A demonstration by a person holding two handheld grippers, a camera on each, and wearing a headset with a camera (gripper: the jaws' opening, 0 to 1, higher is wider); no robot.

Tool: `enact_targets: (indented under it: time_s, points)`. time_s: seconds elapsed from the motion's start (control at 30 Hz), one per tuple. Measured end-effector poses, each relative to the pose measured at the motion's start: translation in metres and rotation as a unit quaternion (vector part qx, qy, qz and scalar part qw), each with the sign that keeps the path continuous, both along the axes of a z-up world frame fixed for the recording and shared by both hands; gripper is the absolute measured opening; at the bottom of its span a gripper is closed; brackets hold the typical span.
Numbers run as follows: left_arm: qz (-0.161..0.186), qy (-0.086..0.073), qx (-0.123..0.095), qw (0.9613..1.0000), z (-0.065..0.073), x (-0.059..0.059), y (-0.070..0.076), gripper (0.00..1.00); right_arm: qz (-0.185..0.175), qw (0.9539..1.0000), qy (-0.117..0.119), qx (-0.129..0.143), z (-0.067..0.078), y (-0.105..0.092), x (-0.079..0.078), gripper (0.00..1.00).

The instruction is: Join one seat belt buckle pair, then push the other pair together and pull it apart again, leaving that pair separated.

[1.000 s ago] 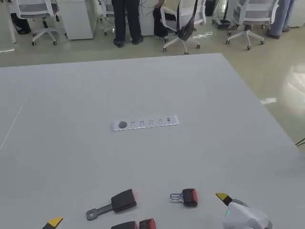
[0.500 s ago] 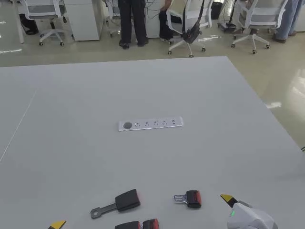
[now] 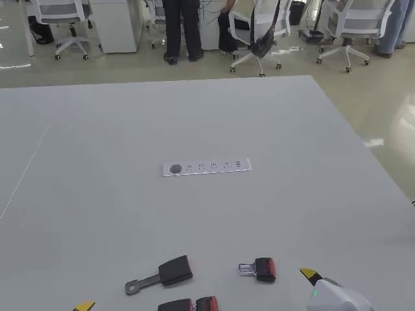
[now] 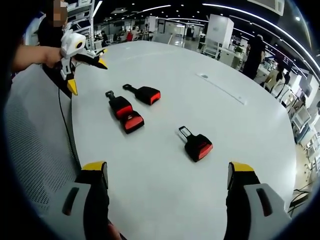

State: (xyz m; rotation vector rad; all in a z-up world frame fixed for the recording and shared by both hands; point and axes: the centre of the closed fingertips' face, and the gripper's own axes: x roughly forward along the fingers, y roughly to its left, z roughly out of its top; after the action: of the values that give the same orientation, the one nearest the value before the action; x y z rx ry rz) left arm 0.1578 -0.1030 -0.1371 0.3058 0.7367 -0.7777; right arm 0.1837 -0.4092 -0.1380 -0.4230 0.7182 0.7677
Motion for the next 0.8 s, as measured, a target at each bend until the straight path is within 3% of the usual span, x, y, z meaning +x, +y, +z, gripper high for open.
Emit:
enact_targets:
  time_s: [0.6,0.8]
  points:
    - [0.009,0.001,-0.012,0.9999,0.0009,0.0026,-0.0006,1.00,-0.016,0.9998,0.008,0.006,-0.0048,-0.0070,-0.0057,1.00]
    - [0.009,0.002,-0.011,0.9999,-0.0030,0.0031,0.0017,1.00,-0.024,0.9995,0.008,0.018,0.0026,-0.0088,-0.0044,1.00]
